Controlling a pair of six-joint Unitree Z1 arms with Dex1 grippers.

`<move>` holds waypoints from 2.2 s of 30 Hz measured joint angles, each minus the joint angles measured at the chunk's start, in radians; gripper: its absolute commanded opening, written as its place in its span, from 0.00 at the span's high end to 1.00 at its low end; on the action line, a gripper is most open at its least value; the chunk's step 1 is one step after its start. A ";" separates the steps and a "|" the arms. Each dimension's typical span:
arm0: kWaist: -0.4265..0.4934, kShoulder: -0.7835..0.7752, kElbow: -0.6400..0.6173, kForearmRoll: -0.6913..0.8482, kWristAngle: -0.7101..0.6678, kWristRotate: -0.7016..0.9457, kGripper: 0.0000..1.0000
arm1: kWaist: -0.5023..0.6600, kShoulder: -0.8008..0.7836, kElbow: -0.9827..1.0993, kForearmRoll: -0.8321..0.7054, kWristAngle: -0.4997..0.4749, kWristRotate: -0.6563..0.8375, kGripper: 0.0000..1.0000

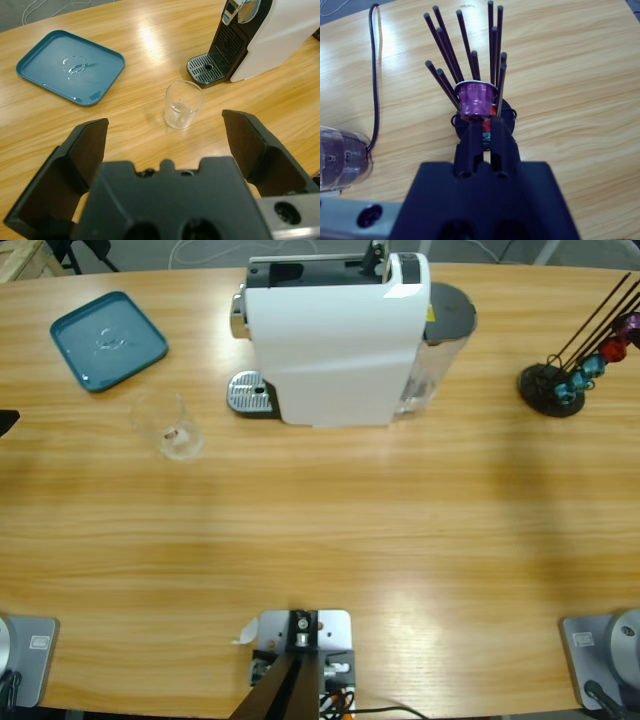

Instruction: Pour coffee

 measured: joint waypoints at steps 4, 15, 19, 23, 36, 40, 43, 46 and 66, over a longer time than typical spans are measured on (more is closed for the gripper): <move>0.000 -0.006 0.002 0.000 0.000 0.000 0.01 | 0.000 0.000 0.000 0.000 -0.003 0.000 0.29; 0.000 -0.010 0.003 -0.002 0.000 0.000 0.01 | 0.000 0.000 0.000 0.002 -0.003 0.000 0.14; 0.000 -0.010 0.004 -0.004 0.000 0.000 0.01 | 0.000 0.000 0.000 0.002 -0.003 0.000 0.16; 0.000 -0.010 0.005 -0.005 0.000 0.000 0.01 | 0.000 0.000 -0.001 0.002 -0.003 0.000 0.24; 0.000 -0.010 0.007 -0.008 0.000 0.000 0.01 | 0.000 0.017 -0.025 0.005 -0.003 0.000 0.40; 0.000 -0.010 0.008 -0.009 0.000 0.000 0.01 | 0.000 0.025 -0.025 0.005 -0.003 0.001 0.43; 0.000 -0.010 0.008 -0.012 0.000 0.000 0.01 | 0.000 0.038 -0.025 0.005 -0.003 0.001 0.64; 0.000 -0.010 0.012 -0.015 0.000 0.000 0.01 | 0.000 0.051 -0.025 0.004 -0.003 0.003 0.67; 0.000 -0.010 0.022 -0.029 0.000 0.000 0.01 | 0.000 0.056 -0.025 -0.004 -0.003 0.003 1.00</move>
